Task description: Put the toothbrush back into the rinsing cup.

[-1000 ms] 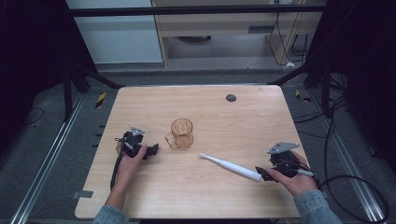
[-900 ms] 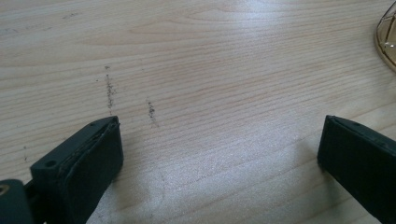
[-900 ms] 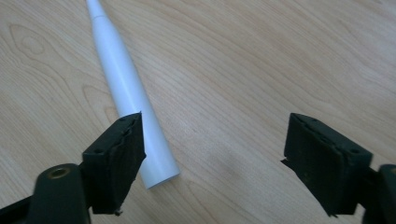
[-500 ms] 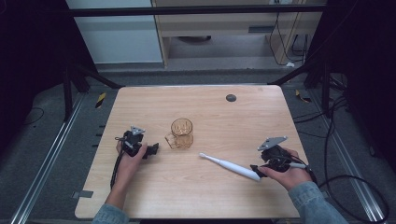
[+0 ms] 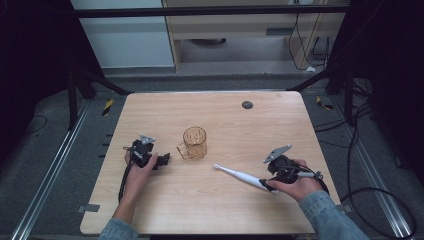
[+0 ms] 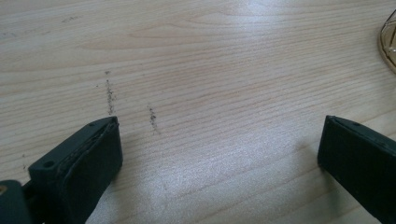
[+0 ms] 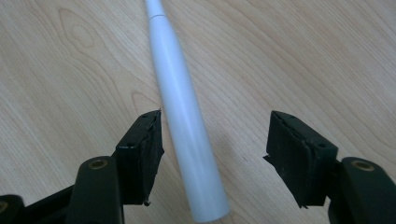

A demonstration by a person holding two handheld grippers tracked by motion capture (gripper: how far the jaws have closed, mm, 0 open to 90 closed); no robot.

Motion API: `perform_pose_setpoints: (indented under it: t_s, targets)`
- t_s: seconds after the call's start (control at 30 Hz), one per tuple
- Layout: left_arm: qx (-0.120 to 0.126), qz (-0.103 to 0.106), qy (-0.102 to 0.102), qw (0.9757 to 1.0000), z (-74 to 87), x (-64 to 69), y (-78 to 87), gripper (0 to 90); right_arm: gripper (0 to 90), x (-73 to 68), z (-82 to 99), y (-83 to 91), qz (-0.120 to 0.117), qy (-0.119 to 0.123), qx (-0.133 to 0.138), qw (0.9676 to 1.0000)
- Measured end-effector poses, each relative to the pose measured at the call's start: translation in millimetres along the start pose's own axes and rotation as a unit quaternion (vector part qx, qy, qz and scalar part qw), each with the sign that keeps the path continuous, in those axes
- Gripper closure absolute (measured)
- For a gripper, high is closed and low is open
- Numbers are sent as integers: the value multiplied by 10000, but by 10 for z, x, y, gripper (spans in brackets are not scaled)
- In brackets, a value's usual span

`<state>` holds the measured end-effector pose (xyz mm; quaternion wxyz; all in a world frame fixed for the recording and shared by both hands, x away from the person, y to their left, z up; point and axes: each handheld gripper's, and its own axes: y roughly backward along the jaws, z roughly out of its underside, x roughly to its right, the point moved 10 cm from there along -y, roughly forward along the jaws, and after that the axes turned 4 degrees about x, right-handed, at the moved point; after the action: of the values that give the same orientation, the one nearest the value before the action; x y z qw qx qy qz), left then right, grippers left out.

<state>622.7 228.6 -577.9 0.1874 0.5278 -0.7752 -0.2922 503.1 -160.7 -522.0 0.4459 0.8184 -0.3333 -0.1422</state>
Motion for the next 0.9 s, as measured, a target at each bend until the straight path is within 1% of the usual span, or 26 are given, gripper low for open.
perform_pose_setpoints:
  t_s: [0.17,0.23,0.37,0.47,0.57,0.63,0.8,0.9]
  targets:
    - [-2,1,-1,10000,0,0,0,0,329,-75,-26,-53,-73,75,-97,9999]
    - [-1,2,0,10000,-1,0,-1,0,327,-82,-33,-72,-37,115,-142,9998]
    - [-2,0,1,10000,-2,-1,-2,0,330,-97,-61,-105,-75,142,-185,9997]
    - [-2,0,0,10000,-2,-1,-2,0,355,-102,-96,-119,-93,136,-202,9997]
    - [-2,-1,0,10000,-2,-1,-2,0,378,-122,-141,-139,-146,177,-206,9995]
    - [-1,0,0,10000,-2,-1,-2,0,398,-141,-174,-151,-166,249,-219,9993]
    - [-3,1,-1,10000,-3,-3,-4,0,443,-179,-261,-173,-185,303,-180,9992]
    - [-2,1,0,10000,-4,-3,-5,0,459,-206,-297,-202,-201,355,-212,9989]
